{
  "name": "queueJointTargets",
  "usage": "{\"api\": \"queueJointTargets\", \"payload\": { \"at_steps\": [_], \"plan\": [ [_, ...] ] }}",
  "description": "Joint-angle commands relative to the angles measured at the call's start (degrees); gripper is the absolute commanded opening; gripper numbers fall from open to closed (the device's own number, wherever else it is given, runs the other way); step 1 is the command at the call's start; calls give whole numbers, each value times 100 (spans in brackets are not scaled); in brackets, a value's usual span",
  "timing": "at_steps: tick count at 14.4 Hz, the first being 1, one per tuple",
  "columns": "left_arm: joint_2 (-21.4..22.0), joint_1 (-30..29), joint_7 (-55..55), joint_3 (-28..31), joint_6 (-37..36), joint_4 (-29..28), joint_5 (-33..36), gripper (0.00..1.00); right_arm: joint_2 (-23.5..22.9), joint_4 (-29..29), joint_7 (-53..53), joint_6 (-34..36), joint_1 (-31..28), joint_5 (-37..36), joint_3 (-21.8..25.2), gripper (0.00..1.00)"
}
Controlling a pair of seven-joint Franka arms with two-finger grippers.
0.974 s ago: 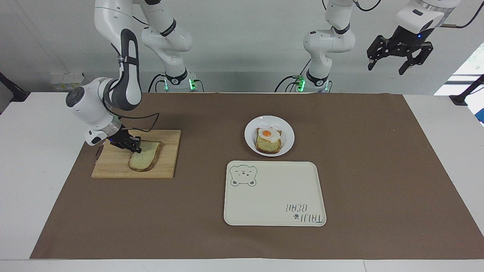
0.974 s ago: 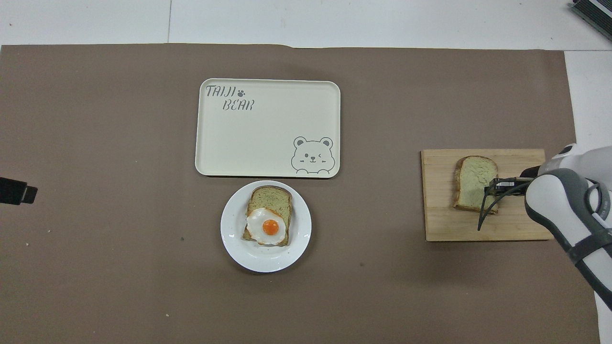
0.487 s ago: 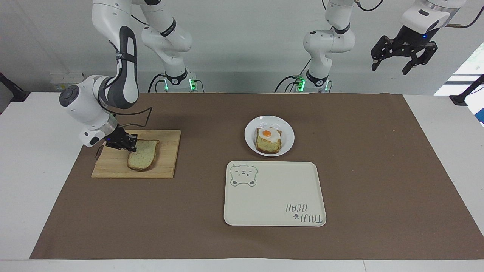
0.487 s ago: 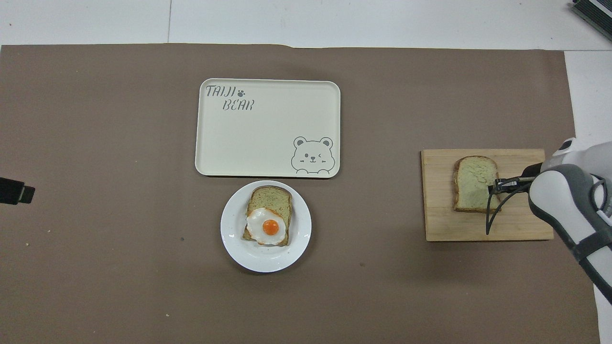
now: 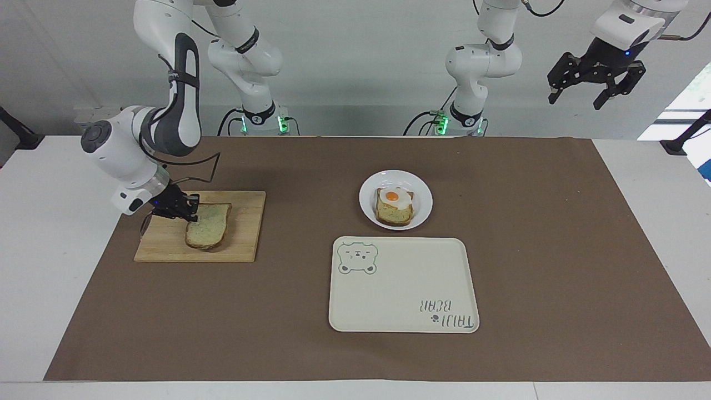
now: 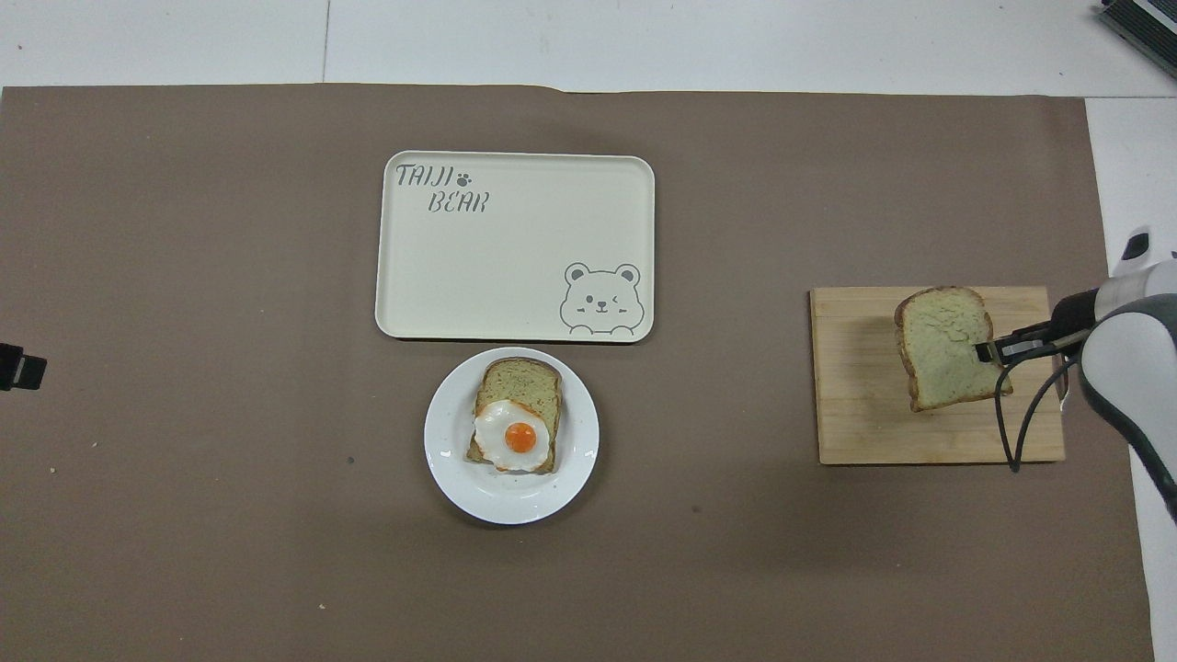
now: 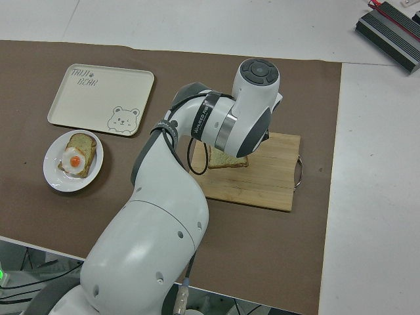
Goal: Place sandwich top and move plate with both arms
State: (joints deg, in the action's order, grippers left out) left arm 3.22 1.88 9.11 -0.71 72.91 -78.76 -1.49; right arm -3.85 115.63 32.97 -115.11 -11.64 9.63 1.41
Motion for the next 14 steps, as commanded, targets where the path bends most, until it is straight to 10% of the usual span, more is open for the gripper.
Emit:
{"api": "queueJointTargets", "payload": {
  "at_steps": [1,14],
  "plan": [
    [144,-65,-24,-26,30,-166,-62,100,375,48,192,163,-40,13,-36,0],
    [144,-65,-32,-26,30,-166,-62,100,1062,-313,-1589,1878,-13,-67,-763,0]
  ]
}}
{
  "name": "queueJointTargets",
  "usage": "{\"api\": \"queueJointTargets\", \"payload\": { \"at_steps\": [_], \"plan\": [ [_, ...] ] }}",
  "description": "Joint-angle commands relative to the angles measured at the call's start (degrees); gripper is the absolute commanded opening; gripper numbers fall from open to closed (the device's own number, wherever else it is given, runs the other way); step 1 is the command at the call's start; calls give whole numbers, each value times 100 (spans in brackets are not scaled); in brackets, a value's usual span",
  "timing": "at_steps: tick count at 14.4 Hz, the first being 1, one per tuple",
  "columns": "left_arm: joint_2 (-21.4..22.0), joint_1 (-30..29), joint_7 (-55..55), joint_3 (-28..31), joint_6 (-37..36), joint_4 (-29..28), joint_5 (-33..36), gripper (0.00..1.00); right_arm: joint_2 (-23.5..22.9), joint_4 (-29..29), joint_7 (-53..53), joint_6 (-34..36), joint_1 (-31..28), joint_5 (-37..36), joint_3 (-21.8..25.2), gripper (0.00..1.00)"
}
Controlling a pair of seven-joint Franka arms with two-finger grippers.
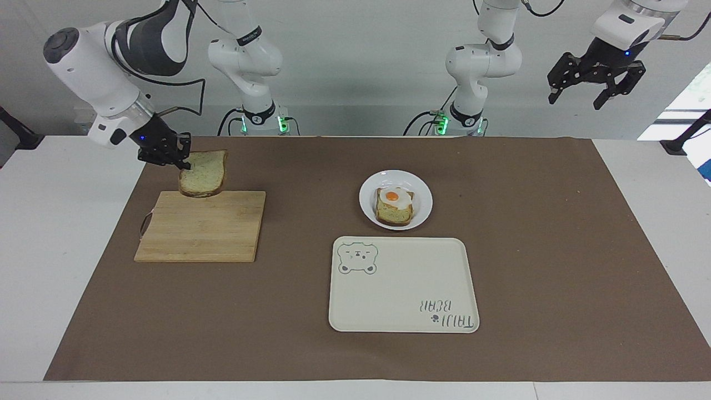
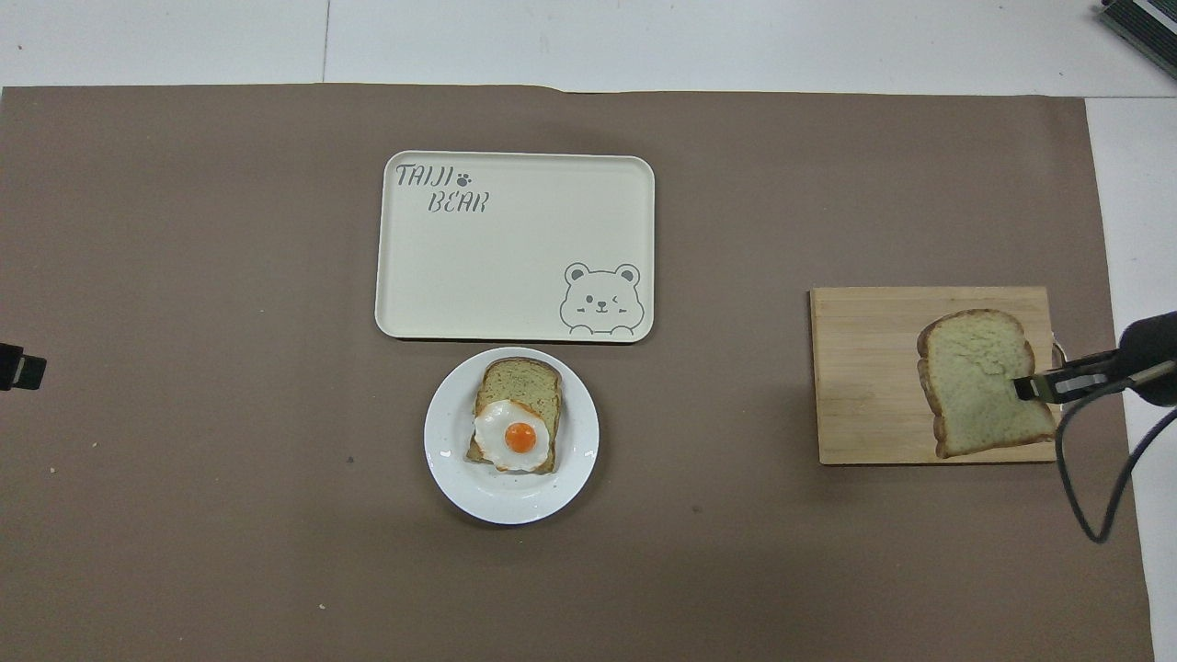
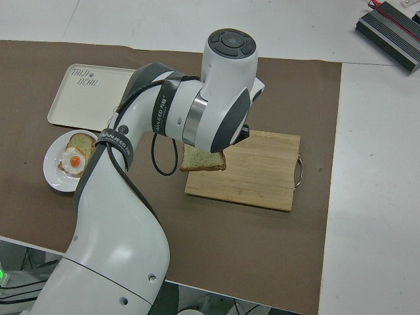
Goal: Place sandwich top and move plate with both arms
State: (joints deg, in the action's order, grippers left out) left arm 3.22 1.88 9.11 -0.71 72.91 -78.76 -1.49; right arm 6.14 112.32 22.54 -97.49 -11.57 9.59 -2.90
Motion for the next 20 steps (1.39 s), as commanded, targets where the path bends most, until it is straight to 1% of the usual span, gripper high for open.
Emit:
{"api": "queueJointTargets", "payload": {
  "at_steps": [1,4,7,8,10,11,13,16,18,20],
  "plan": [
    [144,-65,-24,-26,30,-166,-62,100,97,35,-819,169,-21,-63,-500,0],
    [144,-65,-32,-26,30,-166,-62,100,115,36,-1295,213,-21,16,-957,0],
    [144,-65,-32,-26,30,-166,-62,100,150,44,-1357,143,-21,52,-1458,0],
    [144,-65,-24,-26,30,-166,-62,100,150,44,-1427,108,-21,60,-1573,0],
    [144,-65,-32,-26,30,-166,-62,100,133,71,-1550,73,75,331,-1688,0],
    [144,-65,-32,-26,30,-166,-62,100,98,88,-1725,-49,346,385,-1679,0],
    [144,-65,-24,-26,30,-166,-62,100,10,106,-2452,-409,855,386,-1688,0],
    [144,-65,-24,-26,13,-166,-62,100,-279,106,-3359,-1042,1585,394,-1688,0],
    [144,-65,-24,-26,30,-166,-62,100,-446,106,-3728,-1394,1885,403,-1688,0],
    [144,-65,-32,-26,30,-166,-62,100,-561,106,-4081,-1675,2062,429,-1688,0]
  ]
}}
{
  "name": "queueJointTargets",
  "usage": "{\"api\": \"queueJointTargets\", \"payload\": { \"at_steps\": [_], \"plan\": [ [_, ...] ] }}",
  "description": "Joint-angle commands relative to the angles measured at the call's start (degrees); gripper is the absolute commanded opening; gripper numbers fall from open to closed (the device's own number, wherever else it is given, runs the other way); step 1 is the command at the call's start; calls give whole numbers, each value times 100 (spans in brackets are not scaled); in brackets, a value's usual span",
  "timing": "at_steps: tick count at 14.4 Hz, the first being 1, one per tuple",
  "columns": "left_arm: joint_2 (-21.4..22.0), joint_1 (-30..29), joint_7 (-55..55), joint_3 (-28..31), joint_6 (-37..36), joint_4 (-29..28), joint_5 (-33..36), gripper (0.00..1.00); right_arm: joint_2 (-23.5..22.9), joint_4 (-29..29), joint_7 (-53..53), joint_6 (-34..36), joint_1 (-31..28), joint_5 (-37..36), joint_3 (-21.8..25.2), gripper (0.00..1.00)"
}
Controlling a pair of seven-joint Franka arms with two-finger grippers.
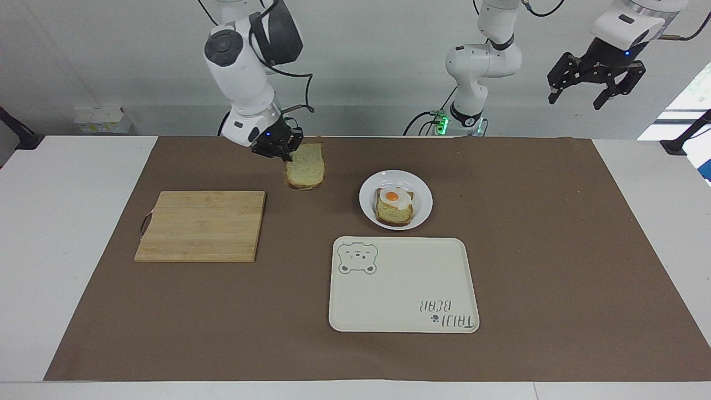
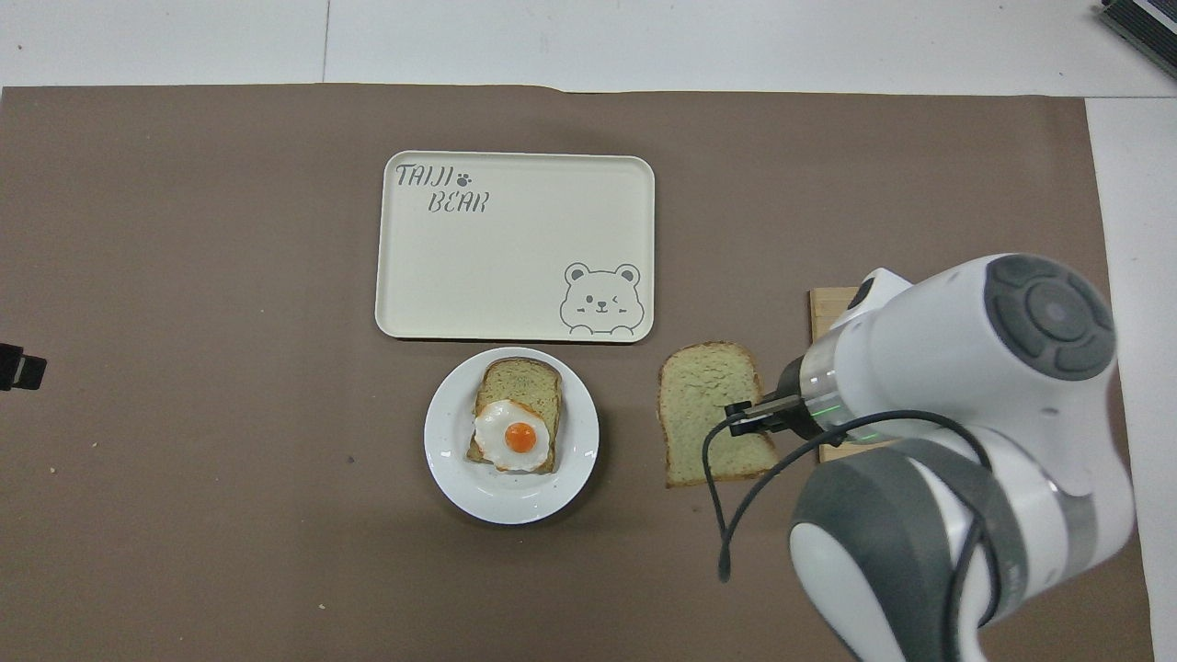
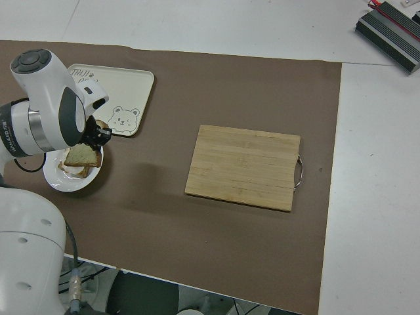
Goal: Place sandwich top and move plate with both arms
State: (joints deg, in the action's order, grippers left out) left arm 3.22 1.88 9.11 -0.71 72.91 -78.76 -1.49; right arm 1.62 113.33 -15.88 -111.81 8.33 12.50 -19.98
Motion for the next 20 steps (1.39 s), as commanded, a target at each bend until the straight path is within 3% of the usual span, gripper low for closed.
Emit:
{"api": "queueJointTargets", "payload": {
  "at_steps": [1,4,11,20],
  "plan": [
    [144,-65,-32,-26,31,-166,-62,100,-170,5,-257,-366,125,225,21,0],
    [144,-65,-24,-26,31,-166,-62,100,-521,-13,-301,-699,510,569,21,0],
    [144,-65,-32,-26,31,-166,-62,100,-1295,5,-942,-1851,1355,463,38,0],
    [144,-65,-32,-26,31,-166,-62,100,-1682,137,-750,-2529,1347,103,38,0]
  ]
}}
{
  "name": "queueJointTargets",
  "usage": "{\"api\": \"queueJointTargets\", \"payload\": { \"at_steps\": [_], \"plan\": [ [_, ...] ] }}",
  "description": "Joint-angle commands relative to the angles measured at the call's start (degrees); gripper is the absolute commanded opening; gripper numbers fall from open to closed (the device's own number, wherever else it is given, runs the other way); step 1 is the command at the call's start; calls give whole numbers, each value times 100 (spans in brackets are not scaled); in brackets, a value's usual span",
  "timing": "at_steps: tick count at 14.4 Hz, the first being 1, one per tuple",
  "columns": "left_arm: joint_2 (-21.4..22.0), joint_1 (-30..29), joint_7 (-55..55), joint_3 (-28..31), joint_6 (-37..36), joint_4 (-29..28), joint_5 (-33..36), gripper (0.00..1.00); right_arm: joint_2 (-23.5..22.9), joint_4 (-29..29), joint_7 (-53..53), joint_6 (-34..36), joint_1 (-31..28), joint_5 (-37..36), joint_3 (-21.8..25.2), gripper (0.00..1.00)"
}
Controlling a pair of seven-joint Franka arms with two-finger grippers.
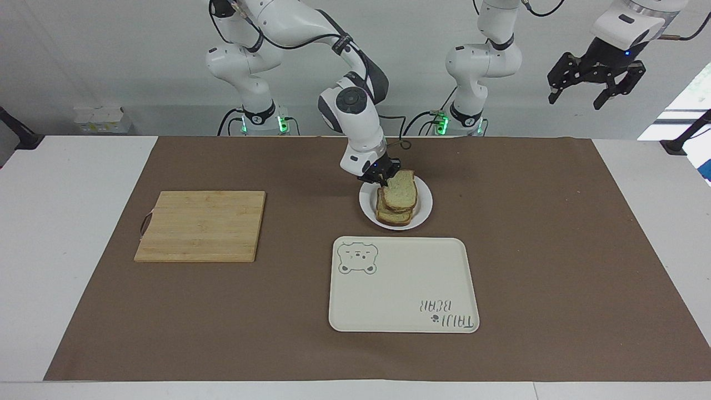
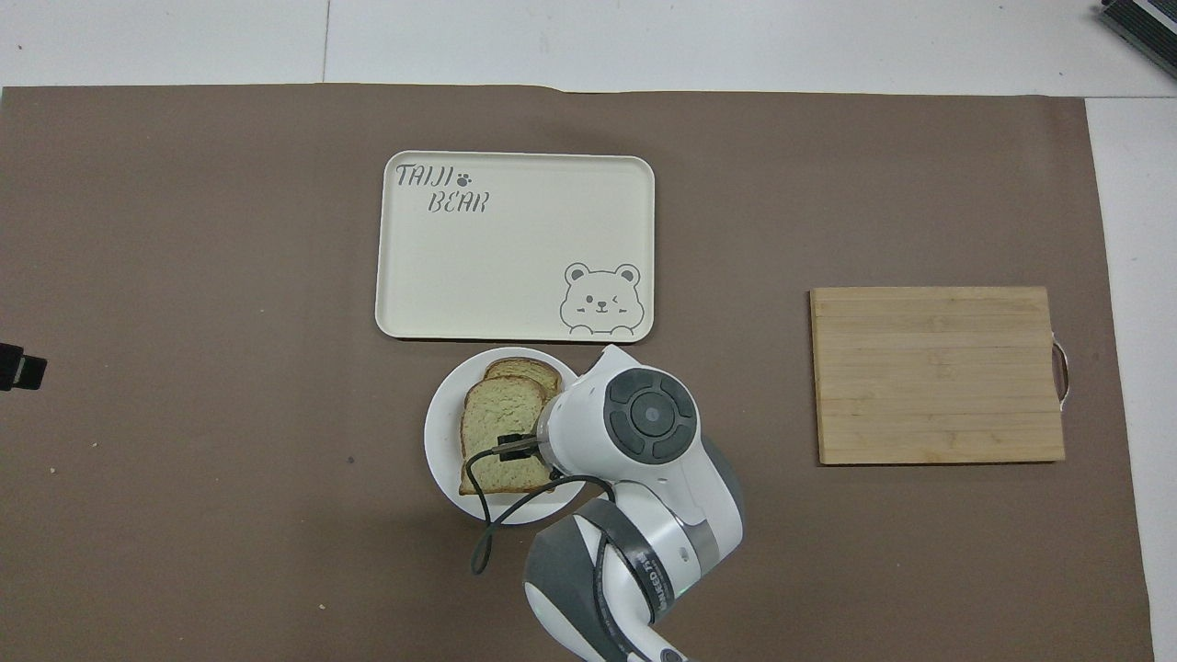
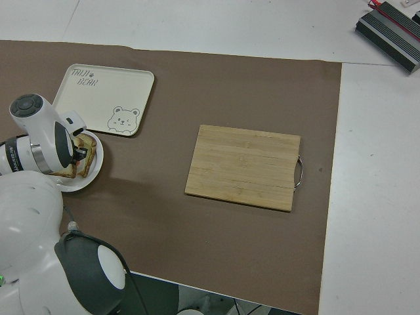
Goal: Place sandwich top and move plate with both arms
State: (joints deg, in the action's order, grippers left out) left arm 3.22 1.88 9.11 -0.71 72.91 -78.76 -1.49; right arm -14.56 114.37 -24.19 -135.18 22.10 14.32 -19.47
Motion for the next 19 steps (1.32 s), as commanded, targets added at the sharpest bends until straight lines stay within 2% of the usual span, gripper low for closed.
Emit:
{"api": "queueJointTargets", "payload": {
  "at_steps": [1,6,7,8,9,12,16,19],
  "plan": [
    [144,-65,-24,-26,31,-166,-62,100,-73,42,90,-193,-31,-79,-13,0],
    [135,-65,-23,-26,31,-166,-62,100,-152,51,81,-184,-31,-79,-13,1],
    [144,-65,-32,-26,31,-166,-62,100,-161,42,72,-176,-57,-79,-13,36],
    [144,-65,-32,-26,31,-166,-62,100,-161,42,89,-158,-75,-87,-13,81],
    [144,-65,-32,-26,31,-166,-62,100,-153,33,90,-167,-66,-96,-4,100],
    [144,-65,-23,-26,31,-166,-62,100,-48,-72,212,-105,-223,-96,22,100],
    [144,-65,-32,-26,31,-166,-62,100,374,-72,204,17,-416,-280,66,100],
    [144,-65,-23,-26,31,-166,-62,100,795,-203,248,621,-873,-676,58,100]
  ]
}}
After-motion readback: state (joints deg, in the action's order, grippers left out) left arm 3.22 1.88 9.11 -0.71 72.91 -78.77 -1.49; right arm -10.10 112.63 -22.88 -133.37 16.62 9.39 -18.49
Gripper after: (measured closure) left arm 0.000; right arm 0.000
